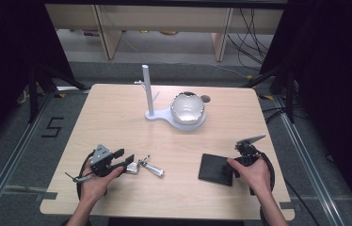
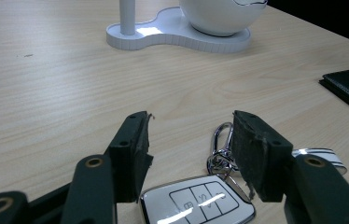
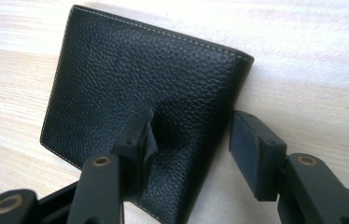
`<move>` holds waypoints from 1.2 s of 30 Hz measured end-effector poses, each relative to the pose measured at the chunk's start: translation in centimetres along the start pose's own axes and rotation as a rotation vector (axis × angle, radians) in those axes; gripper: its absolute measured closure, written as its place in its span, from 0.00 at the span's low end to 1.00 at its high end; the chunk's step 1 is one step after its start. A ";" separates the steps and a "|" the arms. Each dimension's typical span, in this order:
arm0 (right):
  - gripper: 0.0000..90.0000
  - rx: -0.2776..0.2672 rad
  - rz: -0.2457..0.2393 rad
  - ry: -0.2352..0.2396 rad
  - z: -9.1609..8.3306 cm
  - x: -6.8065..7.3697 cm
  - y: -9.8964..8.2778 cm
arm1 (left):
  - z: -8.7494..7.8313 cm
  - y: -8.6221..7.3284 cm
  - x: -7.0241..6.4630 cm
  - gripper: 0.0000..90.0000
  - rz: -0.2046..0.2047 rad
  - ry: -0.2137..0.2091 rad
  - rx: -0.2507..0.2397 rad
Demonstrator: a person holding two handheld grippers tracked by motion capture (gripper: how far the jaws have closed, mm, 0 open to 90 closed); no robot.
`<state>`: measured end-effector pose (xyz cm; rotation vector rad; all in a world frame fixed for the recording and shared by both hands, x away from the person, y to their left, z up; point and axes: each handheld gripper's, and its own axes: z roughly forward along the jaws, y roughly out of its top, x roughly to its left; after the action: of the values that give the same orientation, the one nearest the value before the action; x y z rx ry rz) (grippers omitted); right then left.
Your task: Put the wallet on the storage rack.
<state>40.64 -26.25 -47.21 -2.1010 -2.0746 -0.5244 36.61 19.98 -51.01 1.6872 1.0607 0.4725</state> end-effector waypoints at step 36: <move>0.91 -0.099 -0.491 -0.042 -4.2 3.3 1.0 | 0.1 0.0 0.0 0.51 0.011 0.002 -0.004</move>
<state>40.98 -24.65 -42.04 -1.6447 -2.6483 -0.6542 36.69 19.92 -51.02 1.6898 1.0518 0.4839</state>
